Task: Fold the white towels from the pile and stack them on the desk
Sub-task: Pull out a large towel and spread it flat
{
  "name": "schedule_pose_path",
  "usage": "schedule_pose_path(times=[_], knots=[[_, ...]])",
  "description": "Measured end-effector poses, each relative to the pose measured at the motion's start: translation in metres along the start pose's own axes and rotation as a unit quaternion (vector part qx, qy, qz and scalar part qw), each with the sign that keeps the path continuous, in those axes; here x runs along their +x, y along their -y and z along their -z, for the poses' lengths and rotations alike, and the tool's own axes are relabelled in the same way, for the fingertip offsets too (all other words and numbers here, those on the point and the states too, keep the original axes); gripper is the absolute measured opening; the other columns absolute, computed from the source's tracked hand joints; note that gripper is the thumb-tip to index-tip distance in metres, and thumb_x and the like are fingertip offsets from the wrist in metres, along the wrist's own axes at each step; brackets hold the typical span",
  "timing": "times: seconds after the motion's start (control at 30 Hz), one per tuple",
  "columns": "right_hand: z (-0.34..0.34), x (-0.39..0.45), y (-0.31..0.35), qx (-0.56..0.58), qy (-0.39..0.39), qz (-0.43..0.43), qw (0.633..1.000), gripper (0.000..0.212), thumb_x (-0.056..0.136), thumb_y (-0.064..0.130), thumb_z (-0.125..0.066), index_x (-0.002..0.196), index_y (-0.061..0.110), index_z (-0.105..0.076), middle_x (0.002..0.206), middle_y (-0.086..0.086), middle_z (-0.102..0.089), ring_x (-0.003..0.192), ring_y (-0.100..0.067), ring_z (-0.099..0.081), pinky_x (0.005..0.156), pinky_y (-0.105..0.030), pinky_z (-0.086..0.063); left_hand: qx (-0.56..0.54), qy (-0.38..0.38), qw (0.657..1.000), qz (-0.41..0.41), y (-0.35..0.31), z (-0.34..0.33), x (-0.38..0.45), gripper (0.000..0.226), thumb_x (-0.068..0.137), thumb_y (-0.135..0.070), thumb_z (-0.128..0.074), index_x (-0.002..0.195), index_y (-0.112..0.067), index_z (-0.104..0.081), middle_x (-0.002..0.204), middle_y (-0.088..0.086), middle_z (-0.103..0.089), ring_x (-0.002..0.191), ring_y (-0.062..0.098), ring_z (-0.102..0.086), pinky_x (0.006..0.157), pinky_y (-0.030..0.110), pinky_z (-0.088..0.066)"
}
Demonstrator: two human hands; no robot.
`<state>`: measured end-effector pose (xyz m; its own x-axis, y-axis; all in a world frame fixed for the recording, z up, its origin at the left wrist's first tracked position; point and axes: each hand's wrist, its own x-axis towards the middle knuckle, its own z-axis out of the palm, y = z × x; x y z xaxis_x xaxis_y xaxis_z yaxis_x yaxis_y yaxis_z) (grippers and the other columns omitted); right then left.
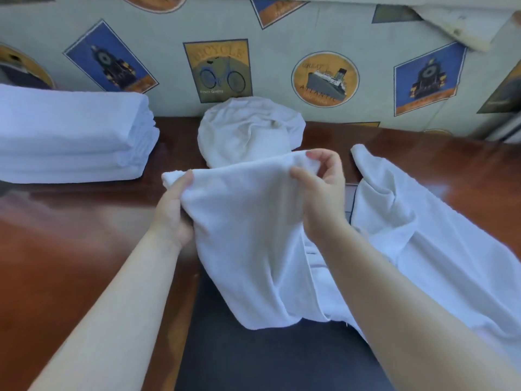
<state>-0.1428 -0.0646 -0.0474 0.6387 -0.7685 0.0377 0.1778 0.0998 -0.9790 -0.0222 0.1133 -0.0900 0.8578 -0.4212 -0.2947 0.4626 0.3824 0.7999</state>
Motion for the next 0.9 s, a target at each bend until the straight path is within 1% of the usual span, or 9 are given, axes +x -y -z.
schedule_pose_path(times=[0.1,0.17,0.23,0.33,0.43,0.57,0.67,0.8,0.9], knots=[[-0.039,-0.030,-0.016,-0.077,0.260,-0.056,0.961,0.056,0.082,0.004,-0.070,0.127,0.029,-0.050,0.107,0.016,-0.052,0.090,0.005,-0.051,0.081,-0.010,-0.042,0.037,-0.053,0.997,0.043,-0.006,0.015,0.011,0.029,0.099,-0.031,-0.050,0.106,-0.008,-0.067,0.086,0.008,-0.070,0.083,0.021,-0.069,0.078,0.028,-0.056],[-0.053,-0.059,-0.041,-0.182,0.481,-0.130,0.848,0.057,0.083,0.013,-0.070,0.128,0.038,-0.045,0.113,0.023,-0.053,0.095,0.017,-0.051,0.083,-0.005,-0.042,0.072,-0.080,0.987,0.116,-0.002,0.027,0.009,0.041,0.096,-0.043,-0.050,0.088,-0.009,-0.073,0.074,0.008,-0.071,0.067,0.020,-0.070,0.067,0.028,-0.054],[-0.053,-0.082,-0.072,-0.245,0.570,-0.153,0.769,0.051,0.084,0.014,-0.067,0.126,0.040,-0.051,0.125,0.028,-0.053,0.115,0.014,-0.048,0.099,-0.013,-0.040,0.126,-0.086,0.975,0.160,0.004,0.039,0.003,0.035,0.090,-0.045,-0.059,0.090,-0.014,-0.075,0.084,0.008,-0.072,0.068,0.018,-0.070,0.065,0.029,-0.053],[-0.036,-0.083,-0.092,-0.262,0.450,-0.121,0.845,0.029,0.083,0.009,-0.060,0.106,0.024,-0.070,0.109,0.020,-0.066,0.109,0.005,-0.058,0.097,-0.017,-0.042,0.361,-0.102,0.918,0.124,0.022,0.059,-0.005,0.065,0.076,-0.042,-0.076,0.132,-0.016,-0.056,0.136,0.008,-0.054,0.116,0.022,-0.060,0.097,0.040,-0.050],[-0.004,-0.066,-0.105,-0.336,0.219,-0.134,0.906,0.029,0.080,0.001,-0.055,0.093,0.023,-0.069,0.094,0.017,-0.068,0.094,-0.002,-0.063,0.085,-0.021,-0.047,0.671,-0.106,0.734,-0.023,0.054,0.049,-0.026,0.079,0.072,-0.045,-0.078,0.141,-0.030,-0.042,0.157,0.000,-0.022,0.144,0.025,-0.023,0.117,0.040,-0.020],[0.048,-0.068,-0.125,-0.574,0.216,-0.123,0.780,0.029,0.081,0.020,-0.055,0.108,0.030,-0.061,0.114,0.016,-0.060,0.117,-0.014,-0.052,0.095,-0.027,-0.039,0.770,0.186,0.609,-0.030,0.115,0.025,-0.048,0.075,0.068,-0.041,-0.072,0.135,-0.038,-0.039,0.153,-0.013,-0.012,0.149,0.019,-0.004,0.117,0.038,-0.004],[0.079,-0.077,-0.133,-0.681,0.231,-0.082,0.689,0.063,0.079,0.052,-0.055,0.137,0.036,-0.037,0.143,0.021,-0.031,0.144,-0.008,-0.016,0.115,-0.039,-0.004,0.815,0.287,0.502,0.039,0.147,0.028,-0.056,0.080,0.061,-0.052,-0.075,0.129,-0.027,-0.040,0.153,-0.012,-0.010,0.148,0.017,0.011,0.119,0.044,0.003],[0.120,-0.059,-0.123,-0.758,0.191,-0.091,0.617,0.043,0.082,0.042,-0.052,0.125,0.038,-0.049,0.114,0.012,-0.059,0.115,-0.018,-0.046,0.100,-0.035,-0.026,0.799,0.227,0.555,-0.035,0.140,0.026,-0.052,0.028,0.071,-0.042,-0.067,0.088,-0.026,-0.052,0.109,-0.004,-0.055,0.121,0.022,-0.049,0.095,0.031,-0.037],[0.152,-0.034,-0.102,-0.698,0.123,-0.165,0.686,0.024,0.084,0.025,-0.048,0.104,0.031,-0.057,0.101,0.002,-0.067,0.099,-0.025,-0.056,0.083,-0.034,-0.035,0.764,0.173,0.621,-0.033,0.119,0.023,-0.043,0.019,0.079,-0.032,-0.060,0.067,-0.024,-0.047,0.080,-0.004,-0.058,0.084,0.024,-0.063,0.068,0.032,-0.048]])
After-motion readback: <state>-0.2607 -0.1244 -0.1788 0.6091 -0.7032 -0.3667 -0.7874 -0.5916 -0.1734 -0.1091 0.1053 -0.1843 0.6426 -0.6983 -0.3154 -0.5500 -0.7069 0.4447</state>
